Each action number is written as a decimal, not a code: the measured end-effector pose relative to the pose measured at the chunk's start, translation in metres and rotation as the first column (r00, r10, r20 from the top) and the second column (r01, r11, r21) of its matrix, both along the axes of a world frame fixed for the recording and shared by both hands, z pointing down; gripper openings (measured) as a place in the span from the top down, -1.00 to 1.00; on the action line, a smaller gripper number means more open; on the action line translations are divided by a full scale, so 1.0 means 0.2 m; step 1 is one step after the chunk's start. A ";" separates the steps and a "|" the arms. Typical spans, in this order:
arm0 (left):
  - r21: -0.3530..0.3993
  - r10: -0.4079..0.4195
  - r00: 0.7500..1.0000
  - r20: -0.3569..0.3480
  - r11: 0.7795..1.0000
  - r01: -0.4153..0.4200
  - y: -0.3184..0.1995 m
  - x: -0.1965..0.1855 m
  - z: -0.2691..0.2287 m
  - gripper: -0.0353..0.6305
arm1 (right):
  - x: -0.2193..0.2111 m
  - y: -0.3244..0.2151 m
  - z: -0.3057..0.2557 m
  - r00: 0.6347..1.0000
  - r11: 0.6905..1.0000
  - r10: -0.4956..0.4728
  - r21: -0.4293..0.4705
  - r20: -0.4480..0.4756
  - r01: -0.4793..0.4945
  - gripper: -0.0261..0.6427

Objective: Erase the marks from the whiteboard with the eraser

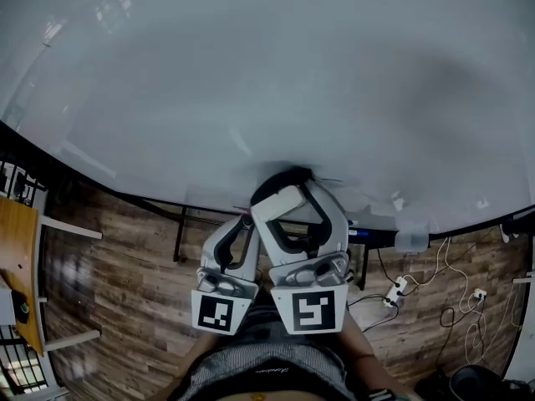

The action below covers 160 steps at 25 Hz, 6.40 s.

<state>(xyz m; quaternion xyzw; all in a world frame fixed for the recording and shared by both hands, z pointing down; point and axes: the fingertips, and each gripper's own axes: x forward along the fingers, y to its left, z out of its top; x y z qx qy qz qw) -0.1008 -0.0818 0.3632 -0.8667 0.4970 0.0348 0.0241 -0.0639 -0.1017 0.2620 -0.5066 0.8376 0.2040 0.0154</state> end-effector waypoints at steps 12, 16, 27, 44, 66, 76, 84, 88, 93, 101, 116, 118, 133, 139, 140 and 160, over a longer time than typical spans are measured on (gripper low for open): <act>0.000 -0.030 1.000 -0.005 1.000 0.030 0.02 -0.04 -0.01 0.68 | 0.00 0.02 -0.05 1.000 1.000 -0.015 0.008 0.008 0.015 0.14; 0.002 0.038 0.999 -0.008 0.999 -0.038 0.02 0.08 0.00 0.68 | 0.16 0.03 -0.06 0.998 0.997 0.066 0.032 -0.010 -0.066 0.14; -0.010 0.137 0.991 -0.012 0.991 -0.137 0.03 0.30 0.01 0.68 | 0.51 0.04 -0.03 0.964 0.964 0.267 0.010 0.011 -0.267 0.14; -0.017 0.006 1.000 -0.005 1.000 -0.006 0.03 0.02 0.03 0.68 | 0.05 -0.01 0.07 0.979 0.990 0.137 0.004 -0.152 -0.138 0.14; -0.006 0.140 0.990 -0.022 0.990 -0.140 0.01 0.21 0.02 0.68 | 0.37 0.02 0.04 0.963 0.962 0.268 -0.039 -0.015 -0.269 0.14; -0.014 0.057 0.998 -0.011 0.998 -0.057 -0.01 0.08 0.03 0.68 | 0.06 -0.01 0.09 0.996 0.995 0.074 -0.066 -0.050 -0.077 0.14; -0.019 0.042 0.999 -0.002 0.999 -0.042 -0.01 0.03 0.04 0.68 | -0.03 -0.01 0.12 0.998 0.996 0.022 -0.089 -0.059 -0.027 0.14; -0.016 0.067 0.998 -0.016 0.998 -0.068 -0.03 0.10 0.03 0.68 | 0.10 -0.01 0.14 0.991 0.991 0.101 -0.080 -0.085 -0.108 0.15; -0.010 0.124 0.992 -0.026 0.992 -0.124 0.00 0.23 0.02 0.68 | 0.37 0.03 0.09 0.978 0.978 0.201 -0.054 -0.048 -0.203 0.15; -0.010 0.172 0.984 -0.042 0.985 -0.173 0.04 0.35 0.02 0.68 | 0.66 0.07 0.10 0.947 0.946 0.321 -0.056 -0.007 -0.321 0.14; 0.015 0.040 0.999 -0.015 0.999 -0.040 0.05 0.02 0.02 0.68 | 0.17 -0.01 0.21 0.980 0.974 0.194 -0.128 0.049 -0.187 0.14; 0.016 0.021 1.000 -0.011 1.000 -0.021 0.06 -0.04 0.02 0.68 | 0.13 -0.01 0.20 0.982 0.978 0.184 -0.111 0.034 -0.179 0.14; -0.012 0.062 0.997 -0.038 0.998 -0.062 0.06 0.05 0.01 0.68 | 0.57 0.03 0.21 0.937 0.934 0.349 -0.080 -0.012 -0.349 0.14; -0.007 0.086 0.996 -0.036 0.996 -0.086 0.06 0.14 0.01 0.68 | 0.73 0.04 0.22 0.921 0.917 0.390 -0.077 -0.019 -0.390 0.14; -0.008 0.088 0.995 -0.036 0.996 -0.088 0.06 0.14 0.00 0.68 | 0.72 0.04 0.22 0.923 0.920 0.385 -0.079 -0.019 -0.385 0.14; 0.010 0.124 0.992 0.000 0.992 -0.124 0.13 0.33 -0.03 0.68 | 0.55 0.24 0.50 0.969 0.943 0.210 -0.289 0.133 -0.164 0.14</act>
